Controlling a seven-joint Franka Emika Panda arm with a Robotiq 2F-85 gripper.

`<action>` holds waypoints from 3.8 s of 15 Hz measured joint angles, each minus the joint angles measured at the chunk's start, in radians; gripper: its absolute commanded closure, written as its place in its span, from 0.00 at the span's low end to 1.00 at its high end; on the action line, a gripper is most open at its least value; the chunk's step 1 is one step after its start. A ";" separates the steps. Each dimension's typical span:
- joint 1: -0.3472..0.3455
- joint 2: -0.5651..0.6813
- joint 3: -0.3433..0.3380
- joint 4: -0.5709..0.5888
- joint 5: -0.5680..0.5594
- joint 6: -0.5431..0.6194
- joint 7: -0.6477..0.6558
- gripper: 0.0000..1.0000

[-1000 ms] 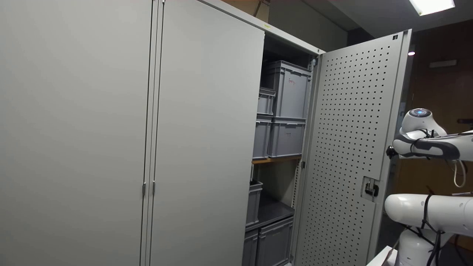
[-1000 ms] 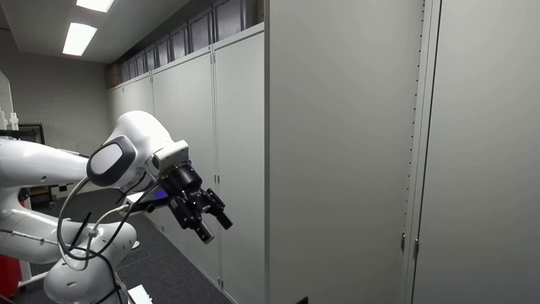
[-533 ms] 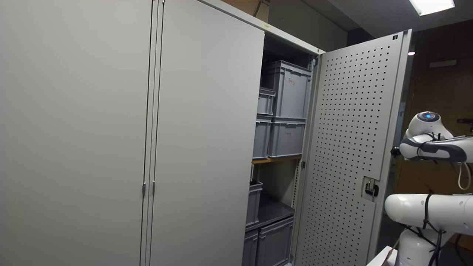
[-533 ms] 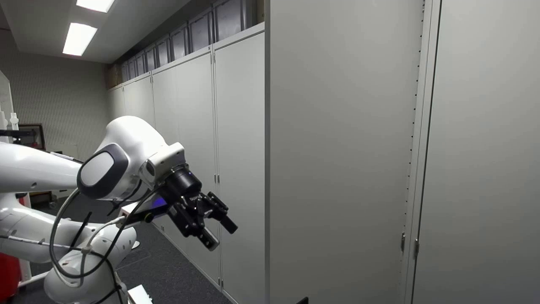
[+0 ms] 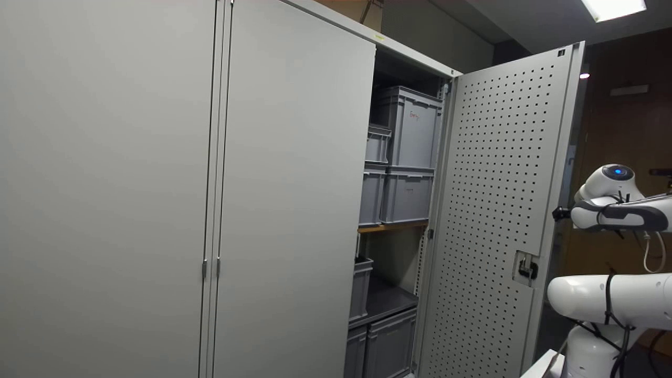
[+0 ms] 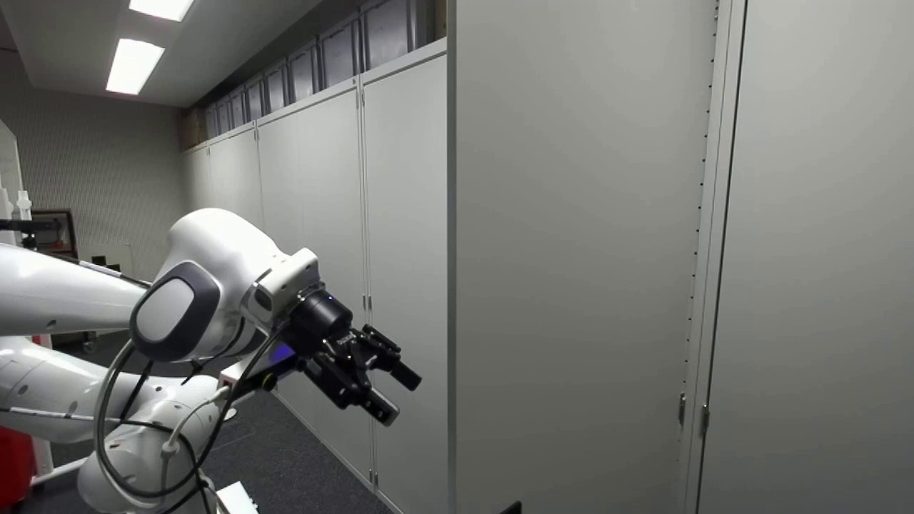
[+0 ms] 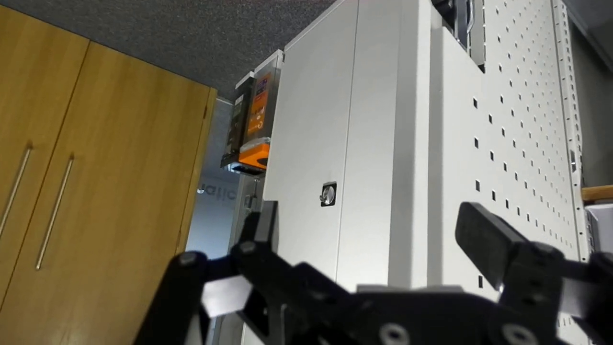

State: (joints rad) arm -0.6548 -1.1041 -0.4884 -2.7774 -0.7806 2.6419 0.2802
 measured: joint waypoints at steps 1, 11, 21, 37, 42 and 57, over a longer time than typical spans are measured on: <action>0.009 0.003 -0.011 0.000 -0.002 0.008 -0.001 0.00; 0.099 0.010 -0.076 0.000 -0.072 0.051 -0.001 0.00; 0.175 0.010 -0.124 0.000 -0.117 0.052 -0.005 0.00; 0.224 0.014 -0.187 0.000 -0.108 0.072 -0.057 0.00; 0.224 0.014 -0.187 0.000 -0.108 0.072 -0.057 0.00; 0.224 0.014 -0.187 0.000 -0.108 0.072 -0.056 0.00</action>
State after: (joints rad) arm -0.4306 -1.0906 -0.6751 -2.7777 -0.8887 2.7139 0.2240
